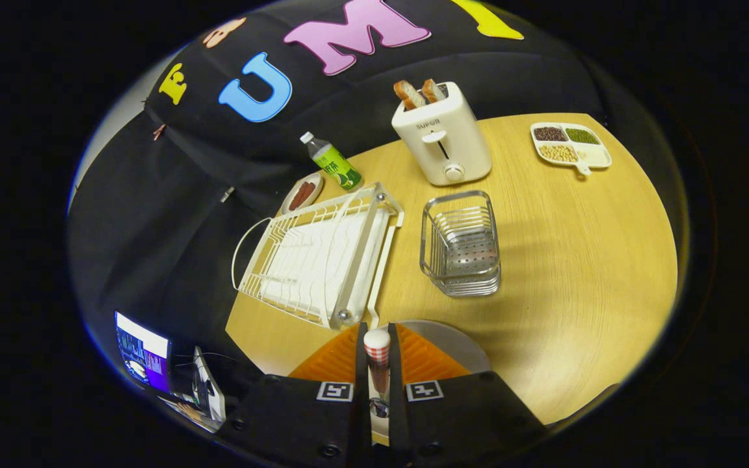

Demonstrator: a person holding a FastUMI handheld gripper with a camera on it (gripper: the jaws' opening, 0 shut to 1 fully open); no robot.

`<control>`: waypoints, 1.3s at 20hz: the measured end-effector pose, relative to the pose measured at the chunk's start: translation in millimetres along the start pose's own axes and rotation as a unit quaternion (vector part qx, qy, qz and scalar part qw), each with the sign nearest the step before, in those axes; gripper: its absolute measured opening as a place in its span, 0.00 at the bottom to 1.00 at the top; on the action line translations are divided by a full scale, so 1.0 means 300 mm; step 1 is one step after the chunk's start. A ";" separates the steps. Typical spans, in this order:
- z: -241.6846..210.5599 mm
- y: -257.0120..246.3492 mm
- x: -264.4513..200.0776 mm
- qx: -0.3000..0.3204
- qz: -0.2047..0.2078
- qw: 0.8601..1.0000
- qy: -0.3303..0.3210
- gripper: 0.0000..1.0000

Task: Take the plate from the dish rack, then take the spoon from the basket and place it into the plate.

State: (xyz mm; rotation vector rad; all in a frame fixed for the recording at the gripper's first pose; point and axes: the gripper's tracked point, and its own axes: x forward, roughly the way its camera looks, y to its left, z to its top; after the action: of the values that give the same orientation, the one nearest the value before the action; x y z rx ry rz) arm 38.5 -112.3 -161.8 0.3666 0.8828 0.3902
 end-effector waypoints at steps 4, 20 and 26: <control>-0.078 -0.040 0.048 0.022 -0.007 0.999 0.027 0.15; 0.175 -0.092 -0.144 -0.059 -0.045 0.988 -0.135 0.99; 0.412 -0.017 -0.424 -0.150 -0.065 0.943 -0.291 0.99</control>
State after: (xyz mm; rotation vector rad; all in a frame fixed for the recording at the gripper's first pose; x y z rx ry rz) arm 65.1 -195.0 -7.0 0.1247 0.2582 0.2652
